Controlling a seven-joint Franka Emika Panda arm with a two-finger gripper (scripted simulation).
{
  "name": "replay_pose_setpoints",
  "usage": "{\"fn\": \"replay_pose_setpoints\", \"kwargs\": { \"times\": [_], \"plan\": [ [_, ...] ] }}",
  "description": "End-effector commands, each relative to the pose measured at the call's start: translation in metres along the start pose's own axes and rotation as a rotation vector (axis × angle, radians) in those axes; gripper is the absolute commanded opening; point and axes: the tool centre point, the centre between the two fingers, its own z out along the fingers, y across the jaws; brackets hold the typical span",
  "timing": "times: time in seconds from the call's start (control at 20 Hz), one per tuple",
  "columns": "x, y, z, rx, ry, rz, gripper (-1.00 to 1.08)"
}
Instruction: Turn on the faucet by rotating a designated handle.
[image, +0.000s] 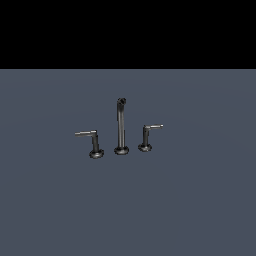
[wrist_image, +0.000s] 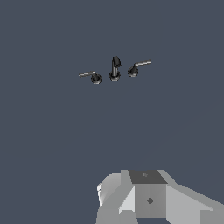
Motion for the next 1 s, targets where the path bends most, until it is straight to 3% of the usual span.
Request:
{"fn": "replay_pose_setpoints", "kwargs": {
  "times": [0.0,0.5,0.95],
  "plan": [
    [0.0,0.0,0.0,0.0,0.0,0.0,-1.0],
    [0.003,-0.01,0.015,-0.001,0.0,0.053,-1.0],
    [0.015,-0.037,0.053,-0.002,0.0,0.191,-1.0]
  ]
}}
